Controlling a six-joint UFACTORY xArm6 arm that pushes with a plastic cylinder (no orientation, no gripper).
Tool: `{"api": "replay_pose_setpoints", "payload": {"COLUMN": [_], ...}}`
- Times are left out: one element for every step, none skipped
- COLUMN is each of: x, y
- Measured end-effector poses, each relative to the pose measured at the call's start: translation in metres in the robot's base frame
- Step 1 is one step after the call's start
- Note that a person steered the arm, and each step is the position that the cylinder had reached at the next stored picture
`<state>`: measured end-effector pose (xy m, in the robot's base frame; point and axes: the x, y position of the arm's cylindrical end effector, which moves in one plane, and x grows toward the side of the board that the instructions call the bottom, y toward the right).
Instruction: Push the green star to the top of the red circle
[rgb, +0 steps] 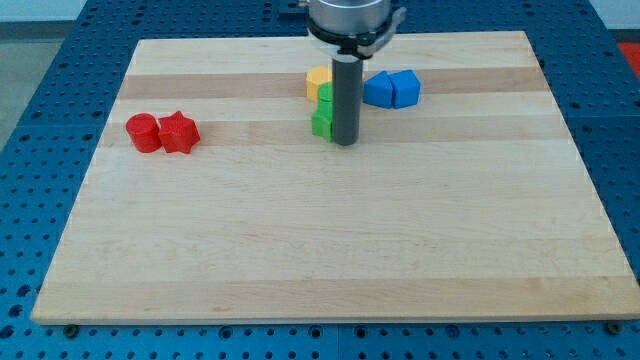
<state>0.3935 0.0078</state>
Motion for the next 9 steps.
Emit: {"api": "replay_pose_setpoints", "payload": {"x": [-0.01, -0.012, -0.012, -0.022, -0.041, -0.042, -0.042, -0.042, -0.042], "y": [-0.023, -0.026, 0.0, 0.013, 0.009, -0.027, -0.071, -0.107, -0.136]}}
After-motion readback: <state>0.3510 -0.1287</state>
